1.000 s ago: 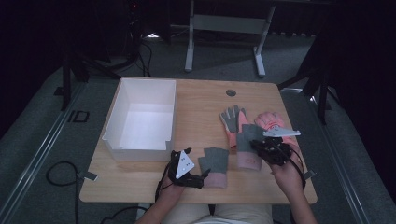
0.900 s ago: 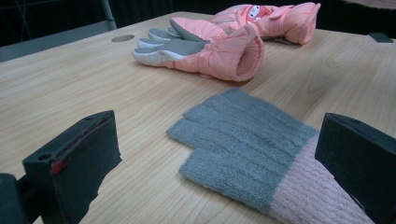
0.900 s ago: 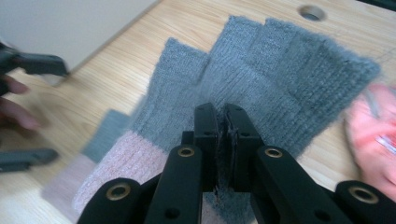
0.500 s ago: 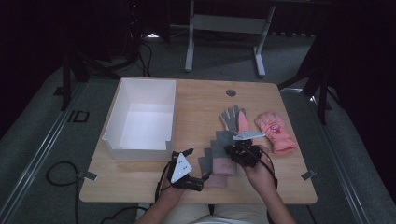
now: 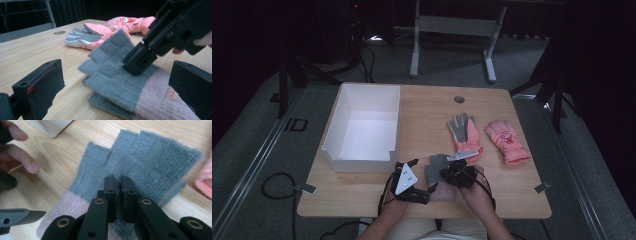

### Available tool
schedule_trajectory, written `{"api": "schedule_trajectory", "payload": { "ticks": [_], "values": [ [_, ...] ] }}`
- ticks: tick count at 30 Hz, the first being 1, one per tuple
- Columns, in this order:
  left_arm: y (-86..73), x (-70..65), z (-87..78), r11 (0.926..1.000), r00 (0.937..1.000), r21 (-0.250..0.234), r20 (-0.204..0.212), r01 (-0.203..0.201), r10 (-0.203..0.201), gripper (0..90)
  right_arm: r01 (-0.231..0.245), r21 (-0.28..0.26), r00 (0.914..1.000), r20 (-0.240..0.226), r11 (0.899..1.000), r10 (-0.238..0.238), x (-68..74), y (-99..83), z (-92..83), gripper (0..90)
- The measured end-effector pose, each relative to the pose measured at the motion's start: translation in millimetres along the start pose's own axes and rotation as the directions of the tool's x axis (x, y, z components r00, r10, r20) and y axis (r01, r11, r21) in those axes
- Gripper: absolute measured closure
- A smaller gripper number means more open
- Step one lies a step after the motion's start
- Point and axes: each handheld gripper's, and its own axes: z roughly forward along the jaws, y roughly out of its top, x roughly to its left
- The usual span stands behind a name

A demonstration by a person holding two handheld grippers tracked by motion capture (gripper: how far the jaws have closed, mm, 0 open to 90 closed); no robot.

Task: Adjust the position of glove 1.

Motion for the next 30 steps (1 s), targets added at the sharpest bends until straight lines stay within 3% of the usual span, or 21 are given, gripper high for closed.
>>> {"api": "schedule_trajectory", "payload": {
  "ticks": [19, 21, 25, 27, 30],
  "values": [
    [-1.0, 0.3, 4.0, 0.9994, 0.9998, 0.035, 0.022, -0.001, 0.001, 0.0, -0.042, 0.031, 0.9989, -0.020, 0.999, 0.042, -5.3, -8.6, 15.2, 80.4],
    [-1.4, -0.2, 5.3, 0.9988, 0.9999, 0.048, 0.000, -0.010, 0.010, 0.0, -0.031, 0.031, 0.9992, -0.024, 0.999, 0.032, -5.2, -8.2, 15.6, 79.2],
    [-1.4, -1.3, 5.2, 0.9991, 0.9998, 0.037, 0.000, -0.020, 0.020, 0.0, 0.001, 0.034, 0.9981, -0.062, 0.999, 0.001, -4.4, -6.5, 19.1, 76.4],
    [-1.4, -1.4, 5.2, 0.9992, 0.9998, 0.035, 0.005, -0.019, 0.018, 0.0, 0.006, 0.033, 0.9976, -0.070, 0.999, -0.004, -4.9, -5.1, 20.2, 74.3],
    [0.3, -2.0, 1.8, 0.9999, 0.9982, -0.005, 0.059, -0.015, 0.015, 0.0, 0.013, 0.022, 0.9974, -0.071, 1.000, -0.011, -7.9, -2.1, 14.4, 71.3]
  ]
}}
